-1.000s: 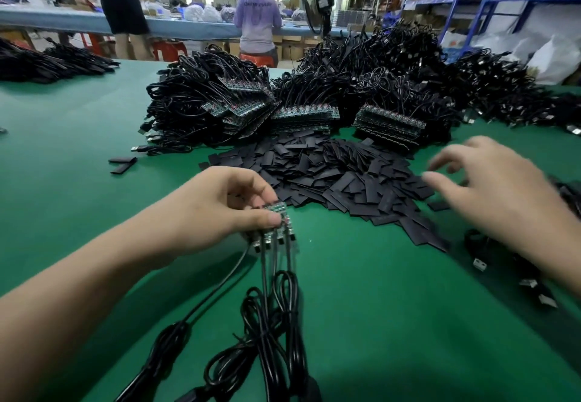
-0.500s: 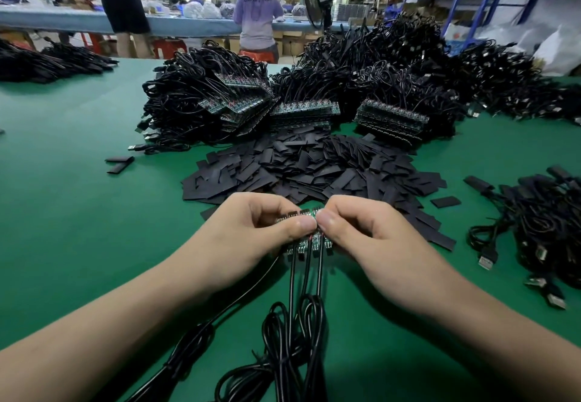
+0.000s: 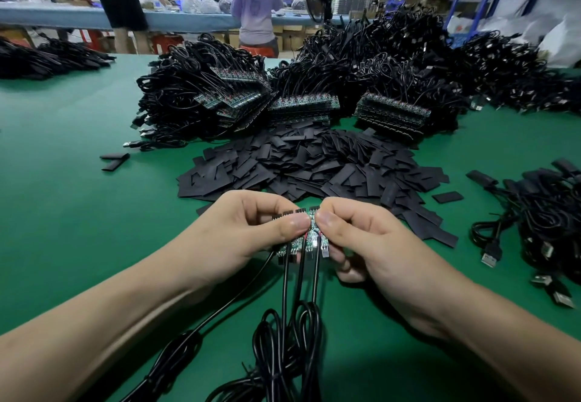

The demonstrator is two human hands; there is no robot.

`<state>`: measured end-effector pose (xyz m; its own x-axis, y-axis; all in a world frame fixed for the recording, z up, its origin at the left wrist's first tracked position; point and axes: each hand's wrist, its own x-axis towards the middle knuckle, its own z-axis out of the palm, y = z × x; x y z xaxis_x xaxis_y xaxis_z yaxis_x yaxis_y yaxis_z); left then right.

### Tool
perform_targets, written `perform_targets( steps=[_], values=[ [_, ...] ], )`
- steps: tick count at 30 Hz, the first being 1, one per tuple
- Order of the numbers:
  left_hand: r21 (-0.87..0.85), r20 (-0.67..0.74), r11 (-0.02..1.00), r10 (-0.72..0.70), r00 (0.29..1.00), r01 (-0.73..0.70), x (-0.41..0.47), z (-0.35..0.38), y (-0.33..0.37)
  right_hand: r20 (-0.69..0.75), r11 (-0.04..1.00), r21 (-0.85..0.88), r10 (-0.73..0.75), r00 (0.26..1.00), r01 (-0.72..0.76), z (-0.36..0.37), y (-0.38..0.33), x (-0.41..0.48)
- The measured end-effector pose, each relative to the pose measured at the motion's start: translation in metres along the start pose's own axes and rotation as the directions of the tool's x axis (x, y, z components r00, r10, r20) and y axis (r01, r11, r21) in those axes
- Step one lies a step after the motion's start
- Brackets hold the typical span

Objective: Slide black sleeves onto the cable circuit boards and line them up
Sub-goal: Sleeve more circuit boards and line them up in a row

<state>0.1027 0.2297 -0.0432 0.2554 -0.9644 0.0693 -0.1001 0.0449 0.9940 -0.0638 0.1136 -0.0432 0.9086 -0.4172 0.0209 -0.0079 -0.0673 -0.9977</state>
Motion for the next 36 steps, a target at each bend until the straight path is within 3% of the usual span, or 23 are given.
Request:
perform_targets(
  steps=[5, 8, 12, 16, 20, 24, 29, 36],
  values=[
    [-0.022, 0.031, 1.0, 0.019, 0.999, -0.018, 0.002, 0.002, 0.006, 0.029, 0.993, 0.118, 0.018, 0.999, -0.021, 0.002, 0.0, -0.001],
    [0.033, 0.014, 0.999, 0.004, 1.0, -0.005, 0.004, -0.006, 0.012, 0.0, 0.995, 0.103, -0.016, 1.0, 0.016, 0.003, 0.0, -0.001],
    [0.277, 0.002, 0.961, 0.018, 1.0, -0.018, 0.002, -0.031, 0.016, -0.113, 0.987, 0.111, -0.102, 0.988, 0.115, -0.003, -0.003, -0.002],
    [0.689, 0.033, 0.722, 0.053, 0.998, -0.061, 0.002, -0.047, 0.017, -0.229, 0.962, 0.24, -0.077, 0.97, 0.133, -0.011, -0.005, -0.003],
    [0.845, 0.0, 0.524, 0.202, 0.979, -0.108, 0.008, -0.042, 0.019, -0.291, 0.963, 0.26, 0.01, 0.957, 0.069, -0.017, -0.006, -0.003],
    [0.926, 0.101, 0.328, 0.262, 0.96, -0.187, 0.038, -0.024, 0.029, -0.278, 0.981, 0.194, 0.052, 0.959, 0.003, -0.017, -0.002, 0.002],
    [0.955, 0.105, 0.233, 0.315, 0.943, -0.184, 0.093, 0.001, 0.024, -0.313, 1.0, 0.013, 0.031, 0.949, -0.029, -0.016, 0.004, 0.006],
    [0.988, -0.002, 0.148, 0.315, 0.949, -0.047, 0.123, 0.008, 0.011, -0.258, 0.998, -0.059, -0.016, 0.966, 0.001, -0.013, 0.004, 0.006]
  ],
)
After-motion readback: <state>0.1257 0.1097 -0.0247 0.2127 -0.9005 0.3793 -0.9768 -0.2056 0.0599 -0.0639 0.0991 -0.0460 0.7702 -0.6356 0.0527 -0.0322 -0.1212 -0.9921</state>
